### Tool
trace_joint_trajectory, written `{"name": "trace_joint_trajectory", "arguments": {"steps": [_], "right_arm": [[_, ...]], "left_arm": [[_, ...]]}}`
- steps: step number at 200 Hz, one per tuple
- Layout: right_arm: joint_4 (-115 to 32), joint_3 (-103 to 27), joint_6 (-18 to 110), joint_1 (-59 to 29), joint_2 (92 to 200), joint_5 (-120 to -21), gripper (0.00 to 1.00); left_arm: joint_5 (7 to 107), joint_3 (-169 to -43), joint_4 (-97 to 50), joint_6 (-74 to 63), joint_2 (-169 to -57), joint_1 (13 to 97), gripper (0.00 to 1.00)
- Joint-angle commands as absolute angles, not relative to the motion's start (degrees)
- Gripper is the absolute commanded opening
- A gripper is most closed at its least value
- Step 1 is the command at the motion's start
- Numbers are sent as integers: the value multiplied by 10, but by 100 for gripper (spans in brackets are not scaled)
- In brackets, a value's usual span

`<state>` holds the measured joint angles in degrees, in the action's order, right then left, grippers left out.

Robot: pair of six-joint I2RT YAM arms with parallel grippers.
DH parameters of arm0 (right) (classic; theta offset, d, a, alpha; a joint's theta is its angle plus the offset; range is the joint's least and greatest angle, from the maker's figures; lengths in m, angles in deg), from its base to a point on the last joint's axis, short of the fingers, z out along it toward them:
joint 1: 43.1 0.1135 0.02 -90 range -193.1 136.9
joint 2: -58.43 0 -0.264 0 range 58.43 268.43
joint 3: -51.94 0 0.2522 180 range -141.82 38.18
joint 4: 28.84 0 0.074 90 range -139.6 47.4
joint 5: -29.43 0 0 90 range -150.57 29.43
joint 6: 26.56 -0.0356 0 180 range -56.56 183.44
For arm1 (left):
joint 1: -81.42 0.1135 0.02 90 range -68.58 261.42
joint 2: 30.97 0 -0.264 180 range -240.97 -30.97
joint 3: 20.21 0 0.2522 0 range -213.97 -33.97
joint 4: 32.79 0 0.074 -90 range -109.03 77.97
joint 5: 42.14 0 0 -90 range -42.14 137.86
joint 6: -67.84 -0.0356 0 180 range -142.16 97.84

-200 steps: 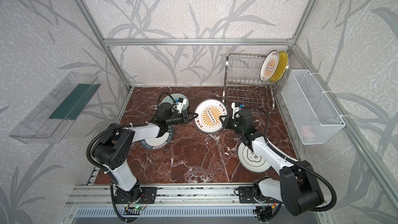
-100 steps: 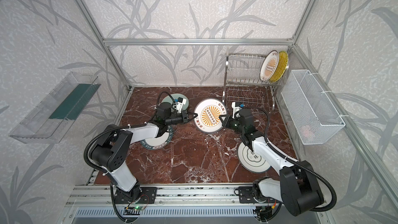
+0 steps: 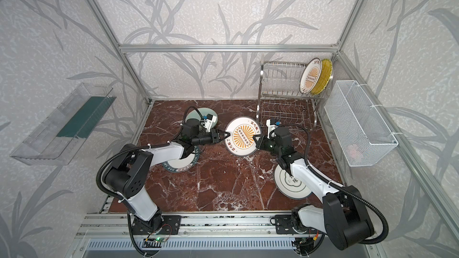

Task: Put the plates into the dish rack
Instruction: 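Grasp the sunburst plate rim with the right gripper beside the left gripper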

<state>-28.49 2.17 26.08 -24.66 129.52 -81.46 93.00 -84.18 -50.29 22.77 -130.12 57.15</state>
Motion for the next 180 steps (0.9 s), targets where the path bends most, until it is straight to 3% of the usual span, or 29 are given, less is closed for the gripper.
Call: {"name": "trace_joint_trajectory", "arguments": {"steps": [1,34,66,180], "right_arm": [[-280,27,273,-245,1275,-803,0],[-283,26,273,-245,1273,-798,0],[-284,23,273,-245,1272,-793,0],[-392,-50,327,-250,1205,-727,0]], "left_arm": [[936,-861,-498,216,-1273,569,55],[936,-868,-482,213,-1273,569,70],[926,-874,-452,199,-1269,569,77],[839,-878,-359,134,-1217,570,81]]}}
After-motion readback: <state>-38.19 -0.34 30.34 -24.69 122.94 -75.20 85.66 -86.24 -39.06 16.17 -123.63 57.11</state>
